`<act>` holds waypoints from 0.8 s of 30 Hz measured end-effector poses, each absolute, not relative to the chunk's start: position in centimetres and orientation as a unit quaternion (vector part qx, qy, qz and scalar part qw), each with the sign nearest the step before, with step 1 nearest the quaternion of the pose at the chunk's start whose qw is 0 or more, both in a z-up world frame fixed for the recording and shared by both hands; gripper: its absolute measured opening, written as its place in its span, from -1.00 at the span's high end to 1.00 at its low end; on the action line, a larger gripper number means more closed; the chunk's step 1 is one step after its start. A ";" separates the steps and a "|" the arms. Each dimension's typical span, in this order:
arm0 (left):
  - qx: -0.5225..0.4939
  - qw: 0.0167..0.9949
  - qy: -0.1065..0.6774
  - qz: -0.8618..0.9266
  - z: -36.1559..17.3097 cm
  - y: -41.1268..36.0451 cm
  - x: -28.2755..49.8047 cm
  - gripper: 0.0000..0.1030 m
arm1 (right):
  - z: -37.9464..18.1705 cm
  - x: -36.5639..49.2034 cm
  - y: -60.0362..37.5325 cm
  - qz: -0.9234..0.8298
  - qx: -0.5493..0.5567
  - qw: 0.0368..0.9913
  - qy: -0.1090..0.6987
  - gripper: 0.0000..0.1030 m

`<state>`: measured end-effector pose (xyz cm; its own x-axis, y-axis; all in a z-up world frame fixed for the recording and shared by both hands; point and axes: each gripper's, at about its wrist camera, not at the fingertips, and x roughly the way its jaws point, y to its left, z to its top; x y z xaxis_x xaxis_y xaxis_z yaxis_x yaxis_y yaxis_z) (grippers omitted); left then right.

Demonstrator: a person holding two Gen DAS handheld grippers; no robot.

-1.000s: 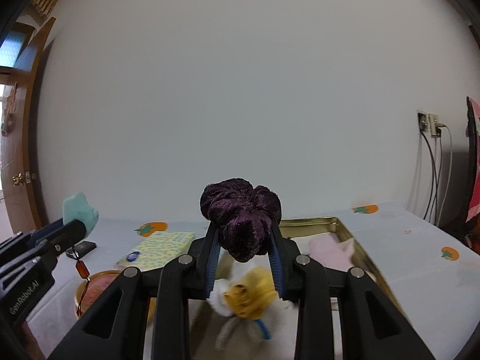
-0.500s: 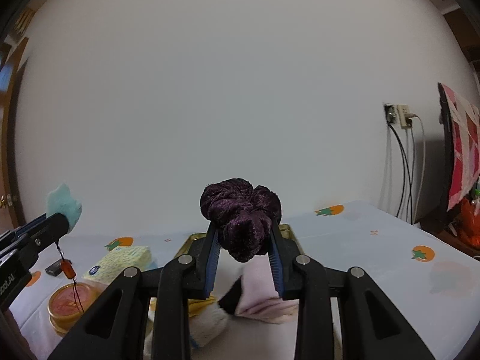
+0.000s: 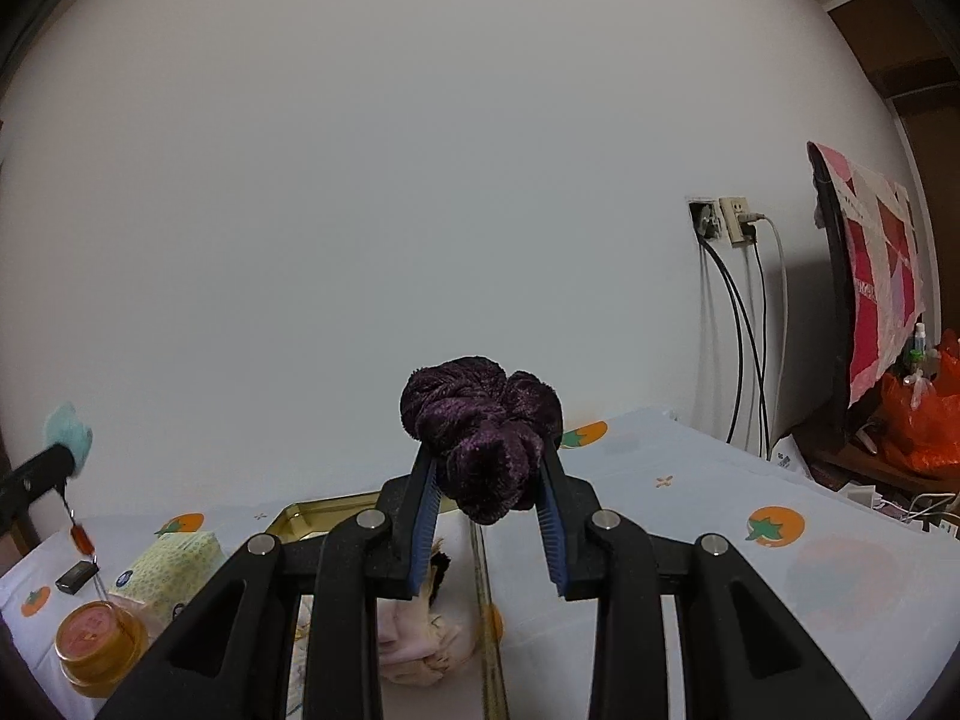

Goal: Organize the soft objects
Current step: 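Lower both tools over the gold tray and open them to release the items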

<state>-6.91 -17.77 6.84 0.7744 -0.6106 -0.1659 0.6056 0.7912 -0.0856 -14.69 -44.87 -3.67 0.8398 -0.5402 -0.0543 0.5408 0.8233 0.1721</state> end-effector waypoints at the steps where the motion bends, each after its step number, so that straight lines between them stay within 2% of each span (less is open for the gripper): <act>1: -0.019 0.940 0.093 -0.327 7.2 -18.0 -6.5 0.72 | -3.7 -14.6 -45.2 -0.279 0.095 0.956 0.004 0.37; 10: -0.067 0.916 0.113 -0.379 9.4 -20.3 -4.7 0.72 | -3.3 -14.0 -46.6 -0.260 0.104 0.960 0.014 0.37; 24: -0.020 0.900 0.192 -0.390 3.0 -25.9 -4.5 0.72 | -3.1 -12.7 -48.5 -0.228 0.119 0.965 0.041 0.37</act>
<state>-4.53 -25.94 2.97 0.6215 -0.7107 -0.3297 0.6954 0.6943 -0.1856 -12.71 -48.52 -3.14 0.8928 -0.4305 -0.1328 0.4499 0.8675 0.2121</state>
